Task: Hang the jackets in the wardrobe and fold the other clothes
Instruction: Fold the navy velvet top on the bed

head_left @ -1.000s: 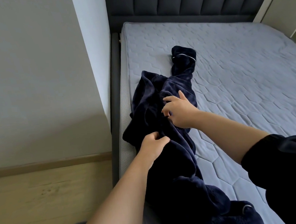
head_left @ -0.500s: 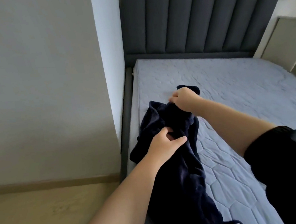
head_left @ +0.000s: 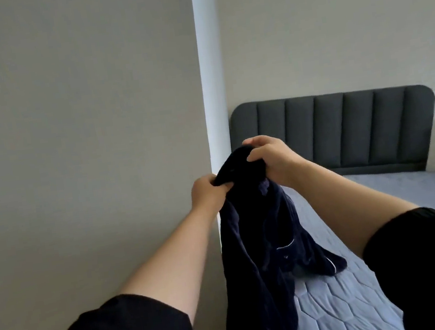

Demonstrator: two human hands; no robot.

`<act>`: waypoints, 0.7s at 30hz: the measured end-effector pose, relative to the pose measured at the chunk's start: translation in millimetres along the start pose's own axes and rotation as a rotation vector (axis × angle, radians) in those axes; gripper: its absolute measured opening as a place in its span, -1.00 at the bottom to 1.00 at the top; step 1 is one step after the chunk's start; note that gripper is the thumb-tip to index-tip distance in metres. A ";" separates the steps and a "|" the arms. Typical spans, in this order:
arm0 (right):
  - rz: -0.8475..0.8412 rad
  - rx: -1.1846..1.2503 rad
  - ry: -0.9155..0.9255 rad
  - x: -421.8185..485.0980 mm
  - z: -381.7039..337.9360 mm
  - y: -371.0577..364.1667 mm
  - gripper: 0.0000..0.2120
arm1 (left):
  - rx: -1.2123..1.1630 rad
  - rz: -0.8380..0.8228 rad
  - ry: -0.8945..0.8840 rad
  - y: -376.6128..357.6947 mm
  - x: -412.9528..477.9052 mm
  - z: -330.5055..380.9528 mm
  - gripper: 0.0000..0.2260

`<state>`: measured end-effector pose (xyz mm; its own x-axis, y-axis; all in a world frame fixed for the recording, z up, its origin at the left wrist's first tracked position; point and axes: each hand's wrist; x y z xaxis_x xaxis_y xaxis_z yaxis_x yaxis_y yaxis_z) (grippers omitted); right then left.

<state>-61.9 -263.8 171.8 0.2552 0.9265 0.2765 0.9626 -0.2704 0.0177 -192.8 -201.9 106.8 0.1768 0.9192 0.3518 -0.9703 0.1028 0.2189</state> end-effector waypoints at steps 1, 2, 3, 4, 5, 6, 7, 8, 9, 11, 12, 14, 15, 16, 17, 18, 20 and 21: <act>0.023 -0.132 0.063 0.0 -9.2 -10.6 -0.69 | -0.006 0.083 -0.008 19.7 6.2 10.9 -0.86; 0.060 -0.281 0.133 0.1 -17.4 -21.9 -0.67 | -0.024 0.169 -0.023 40.0 12.9 22.6 -0.84; 0.098 -0.431 0.210 0.7 -26.5 -33.3 -0.67 | -0.042 0.256 -0.038 60.3 20.0 36.3 -0.82; 0.124 -0.567 0.286 1.5 -35.5 -45.6 -0.69 | -0.039 0.341 -0.057 81.0 26.2 51.3 -0.80; 0.149 -0.675 0.350 1.8 -43.8 -58.5 -0.72 | -0.012 0.412 -0.084 101.6 30.3 66.8 -0.80; 0.178 -0.748 0.397 1.7 -52.3 -71.8 -0.75 | 0.027 0.465 -0.109 122.1 32.3 83.6 -0.81; 0.209 -0.786 0.427 1.5 -61.1 -85.4 -0.76 | 0.066 0.507 -0.135 141.4 32.3 99.6 -0.83; 0.233 -0.798 0.442 1.1 -70.4 -99.3 -0.76 | 0.095 0.545 -0.161 159.4 31.1 113.6 -0.84; 0.247 -0.794 0.452 1.3 -80.8 -114.3 -0.74 | 0.124 0.583 -0.190 177.2 29.6 125.5 -0.83; 0.253 -0.783 0.475 1.4 -104.1 -144.0 -0.72 | 0.218 0.645 -0.253 213.7 23.7 143.5 -0.83; 0.255 -0.783 0.493 0.6 -116.0 -157.6 -0.71 | 0.323 0.673 -0.298 233.1 17.3 150.3 -0.84; 0.254 -0.778 0.528 -1.2 -136.6 -181.5 -0.71 | 0.802 0.671 -0.420 277.7 -0.1 159.3 -0.87; 0.247 -0.778 0.546 -1.7 -144.0 -191.9 -0.72 | 1.109 0.630 -0.461 299.6 -11.3 162.8 -0.89; 0.236 -0.782 0.567 -2.7 -149.4 -202.4 -0.73 | 1.364 0.579 -0.496 320.4 -22.8 165.7 -0.89; 0.224 -0.802 0.599 -5.0 -152.8 -213.2 -0.74 | 1.540 0.542 -0.510 340.5 -33.1 167.6 -0.87; 0.210 -0.839 0.641 -8.0 -154.1 -225.2 -0.76 | 1.648 0.532 -0.488 359.1 -43.6 168.1 -0.84; 0.173 -0.956 0.714 -14.4 -150.1 -249.2 -0.81 | 1.780 0.570 -0.316 392.0 -61.9 168.9 -0.80; 0.142 -1.029 0.715 -17.6 -146.2 -260.2 -0.84 | 1.814 0.592 -0.169 405.0 -70.9 169.1 -0.79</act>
<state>-330.2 -248.0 302.8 -0.0655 0.6115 0.7885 0.3325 -0.7316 0.5951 -570.4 -289.8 324.4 0.0574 0.6302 0.7743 0.3876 -0.7288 0.5645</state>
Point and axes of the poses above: each hand's wrist, its own x-axis towards the middle knuckle, its own y-axis out of the back of the hand, z = x × y, and after that the axes turned 3 degrees about -x, right-handed
